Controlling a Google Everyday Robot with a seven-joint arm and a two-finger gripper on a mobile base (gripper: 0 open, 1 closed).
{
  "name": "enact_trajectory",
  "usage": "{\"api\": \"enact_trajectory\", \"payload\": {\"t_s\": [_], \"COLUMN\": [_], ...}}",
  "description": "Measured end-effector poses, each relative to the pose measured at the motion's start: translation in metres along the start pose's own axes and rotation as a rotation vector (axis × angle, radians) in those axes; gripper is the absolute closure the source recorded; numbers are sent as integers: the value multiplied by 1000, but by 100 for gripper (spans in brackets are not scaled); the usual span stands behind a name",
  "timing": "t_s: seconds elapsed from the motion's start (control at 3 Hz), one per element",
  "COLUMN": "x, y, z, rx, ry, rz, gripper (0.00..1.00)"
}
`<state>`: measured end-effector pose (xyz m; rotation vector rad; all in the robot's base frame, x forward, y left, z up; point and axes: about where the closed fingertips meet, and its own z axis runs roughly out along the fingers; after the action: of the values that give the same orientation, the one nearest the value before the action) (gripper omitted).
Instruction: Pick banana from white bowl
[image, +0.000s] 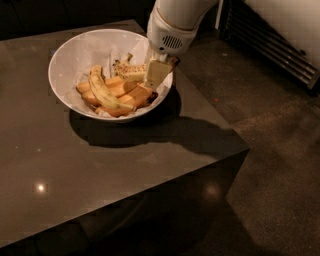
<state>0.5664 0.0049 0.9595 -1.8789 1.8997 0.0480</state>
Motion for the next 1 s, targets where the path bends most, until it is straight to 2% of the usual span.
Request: {"api": "enact_trajectory", "payload": {"t_s": [0.33, 1.0], "x": [-1, -4], "y": [25, 28], "z": [-27, -29], "rx": [-17, -27], "ry": [-68, -90], "rz": [-44, -42], "gripper": [100, 100]}}
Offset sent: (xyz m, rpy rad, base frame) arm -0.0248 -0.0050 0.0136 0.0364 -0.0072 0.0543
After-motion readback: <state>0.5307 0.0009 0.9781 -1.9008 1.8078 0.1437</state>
